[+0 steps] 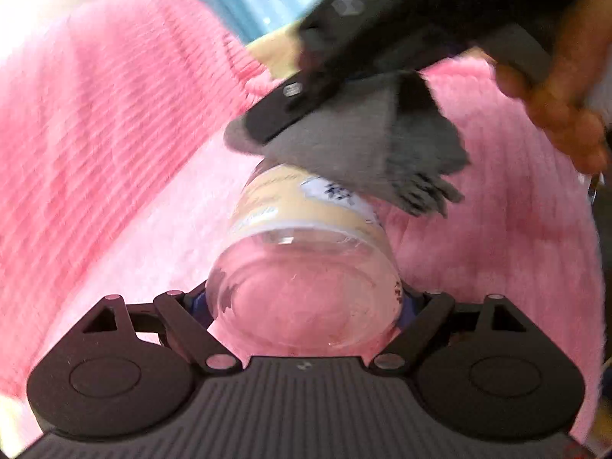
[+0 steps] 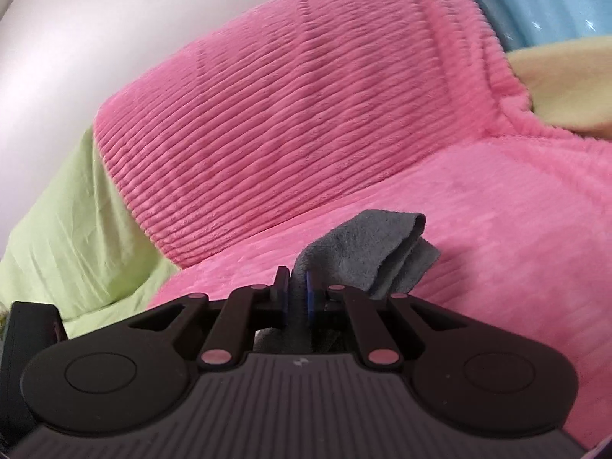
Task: Clean container
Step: 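Rub the cloth over the jar base and label with the right gripper, then wipe the jar base again with the cloth in the right gripper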
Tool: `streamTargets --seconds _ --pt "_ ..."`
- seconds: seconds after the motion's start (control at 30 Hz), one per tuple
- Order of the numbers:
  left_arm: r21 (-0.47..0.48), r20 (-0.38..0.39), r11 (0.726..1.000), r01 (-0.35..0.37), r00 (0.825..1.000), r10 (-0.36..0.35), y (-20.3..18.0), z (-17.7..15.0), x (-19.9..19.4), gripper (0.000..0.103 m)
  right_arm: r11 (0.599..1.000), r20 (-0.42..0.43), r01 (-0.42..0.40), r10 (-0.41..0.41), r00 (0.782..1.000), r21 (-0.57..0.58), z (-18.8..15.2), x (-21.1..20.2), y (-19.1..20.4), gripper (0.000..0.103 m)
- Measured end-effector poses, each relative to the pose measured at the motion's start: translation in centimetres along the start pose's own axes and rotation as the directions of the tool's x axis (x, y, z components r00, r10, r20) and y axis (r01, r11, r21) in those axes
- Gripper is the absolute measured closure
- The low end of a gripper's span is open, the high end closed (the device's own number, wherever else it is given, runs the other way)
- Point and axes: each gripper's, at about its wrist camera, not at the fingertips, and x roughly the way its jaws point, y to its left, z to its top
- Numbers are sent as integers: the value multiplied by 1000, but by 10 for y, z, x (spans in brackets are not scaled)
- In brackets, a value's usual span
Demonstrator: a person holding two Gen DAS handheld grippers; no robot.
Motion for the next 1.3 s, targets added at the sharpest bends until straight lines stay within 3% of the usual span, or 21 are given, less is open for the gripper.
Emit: streamTargets --seconds 0.03,0.1,0.13,0.17,0.3,0.4,0.53,0.67,0.93,1.17,1.3 --pt "-75 -12 996 46 999 -47 9 0 2 17 1000 0 2 -2 1000 11 0 -1 -2 98" --pt "-268 -21 951 153 986 -165 30 -1 7 18 1000 -2 0 0 1000 30 0 -2 -7 98" --pt "-311 -17 933 183 980 -198 35 -3 9 18 999 -3 -6 6 1000 41 0 -2 -8 98" --pt "-309 -16 933 183 980 -198 36 -1 9 18 999 -4 -5 6 1000 47 -1 -3 -9 98" --pt "-101 -10 993 60 998 -62 11 9 -7 19 999 -42 -18 20 999 45 5 -13 -8 95" --pt "2 1 1000 21 1000 -21 0 3 -13 19 989 -58 -145 147 987 30 5 -23 0 95" --pt "31 -2 999 9 1000 -9 -7 0 -18 19 965 -110 -259 253 961 -44 1 -21 21 95" --pt "28 -13 1000 11 1000 -10 0 10 8 19 961 -135 -274 267 954 -34 -3 -9 27 95" --pt "23 -18 1000 16 1000 -15 1 5 3 19 973 -111 -225 230 967 55 1 5 8 98" --pt "47 -5 999 6 1000 -6 -1 5 1 20 997 -37 -14 17 999 73 9 2 -9 98" --pt "-3 -17 999 34 999 -34 3 8 0 24 994 -32 10 -7 999 106 13 -4 -16 97"
